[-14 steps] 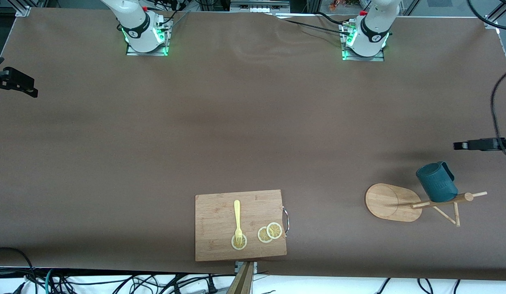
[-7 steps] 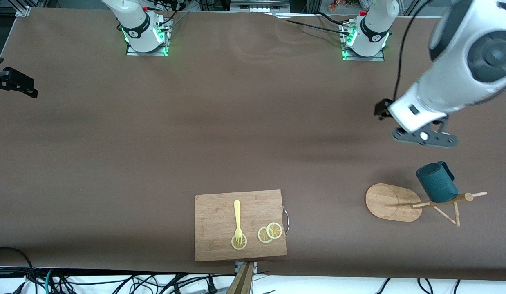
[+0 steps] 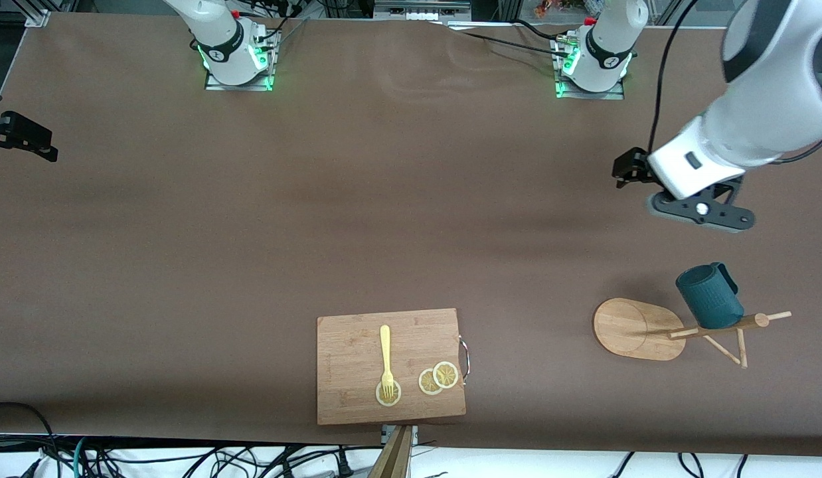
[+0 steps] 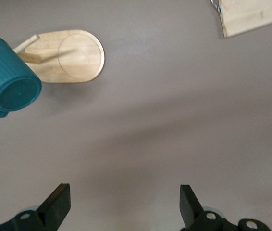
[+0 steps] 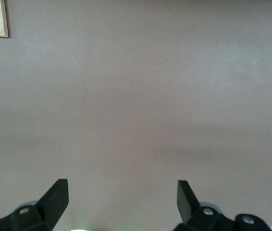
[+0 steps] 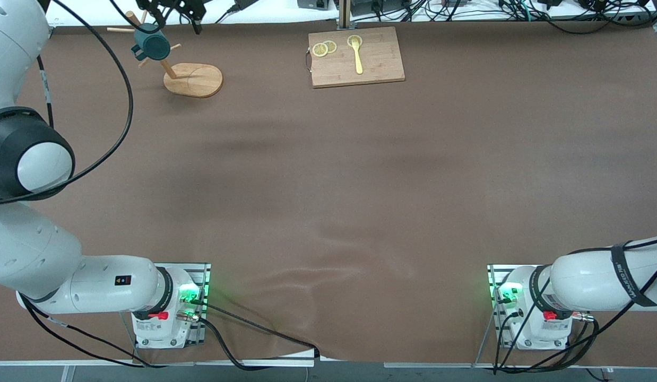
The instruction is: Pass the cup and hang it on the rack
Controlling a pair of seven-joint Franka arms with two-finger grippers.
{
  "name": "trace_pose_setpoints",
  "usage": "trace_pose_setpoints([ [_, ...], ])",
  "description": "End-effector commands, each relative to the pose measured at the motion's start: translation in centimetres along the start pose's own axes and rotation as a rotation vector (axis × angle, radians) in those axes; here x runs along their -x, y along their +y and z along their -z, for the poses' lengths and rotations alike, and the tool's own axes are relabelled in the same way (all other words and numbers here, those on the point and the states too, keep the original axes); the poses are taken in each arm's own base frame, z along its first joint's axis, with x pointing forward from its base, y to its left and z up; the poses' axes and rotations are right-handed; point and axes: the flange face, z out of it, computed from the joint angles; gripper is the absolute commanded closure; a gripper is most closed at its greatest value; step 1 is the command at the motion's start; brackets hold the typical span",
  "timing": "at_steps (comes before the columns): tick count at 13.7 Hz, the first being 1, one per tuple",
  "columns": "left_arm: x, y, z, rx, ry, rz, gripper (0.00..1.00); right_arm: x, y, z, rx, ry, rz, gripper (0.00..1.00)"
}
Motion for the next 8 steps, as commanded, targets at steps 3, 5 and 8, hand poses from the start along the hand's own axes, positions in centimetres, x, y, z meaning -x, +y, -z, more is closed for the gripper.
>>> trace_pose_setpoints([
  [3,5.6,-2.9,-0.2,-0.014,0.106,0.034,0.0,0.1,0.4,-0.1,-0.014,0.01,-0.007,0.0],
  [5,5.8,-4.0,-0.3,-0.112,0.088,-0.017,0.0,-0.2,0.4,0.0,-0.013,0.013,-0.007,0.0],
  [8,5.7,-6.0,-0.6,-0.094,0.084,-0.01,0.0,-0.3,0.4,0.0,-0.013,0.013,-0.005,0.0],
])
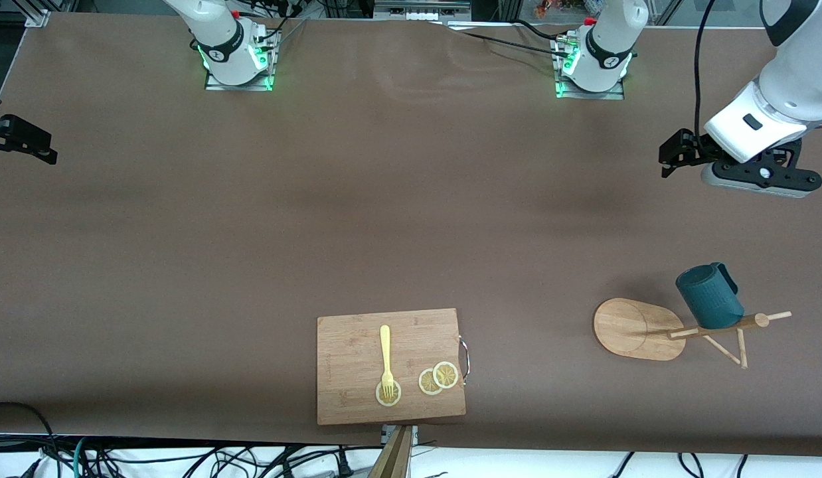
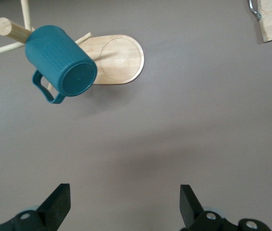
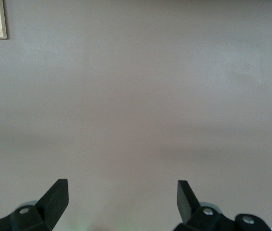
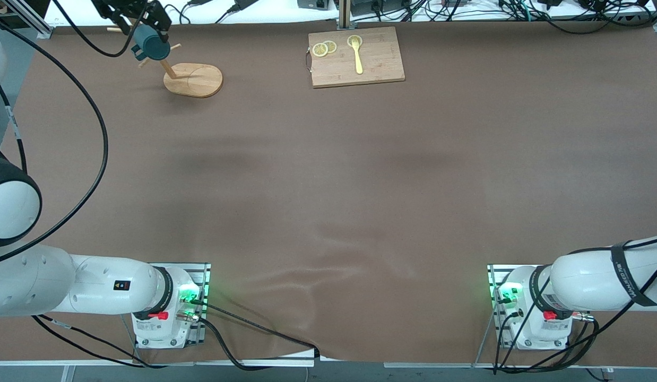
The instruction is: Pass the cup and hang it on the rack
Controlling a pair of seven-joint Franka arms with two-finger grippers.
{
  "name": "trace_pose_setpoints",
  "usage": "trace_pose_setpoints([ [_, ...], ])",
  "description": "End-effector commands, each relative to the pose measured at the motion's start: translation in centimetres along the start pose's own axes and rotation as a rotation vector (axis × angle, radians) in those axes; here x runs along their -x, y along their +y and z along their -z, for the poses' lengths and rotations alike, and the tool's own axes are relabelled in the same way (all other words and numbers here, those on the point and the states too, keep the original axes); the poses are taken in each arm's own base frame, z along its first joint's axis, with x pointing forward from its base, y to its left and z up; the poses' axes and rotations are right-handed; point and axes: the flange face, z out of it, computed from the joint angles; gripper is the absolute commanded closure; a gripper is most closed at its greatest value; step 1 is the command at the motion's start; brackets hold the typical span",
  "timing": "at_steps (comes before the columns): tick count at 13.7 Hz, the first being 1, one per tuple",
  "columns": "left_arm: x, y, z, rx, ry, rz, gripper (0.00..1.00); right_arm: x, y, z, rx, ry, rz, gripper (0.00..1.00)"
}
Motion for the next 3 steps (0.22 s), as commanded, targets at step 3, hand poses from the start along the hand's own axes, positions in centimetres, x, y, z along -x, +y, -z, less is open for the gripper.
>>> trace_pose_setpoints([
  [3,0.31,-1.91,-0.54,0.041,0.011,0.025,0.0,-0.1,0.22,0.17,-0.015,0.01,-0.005,0.0],
])
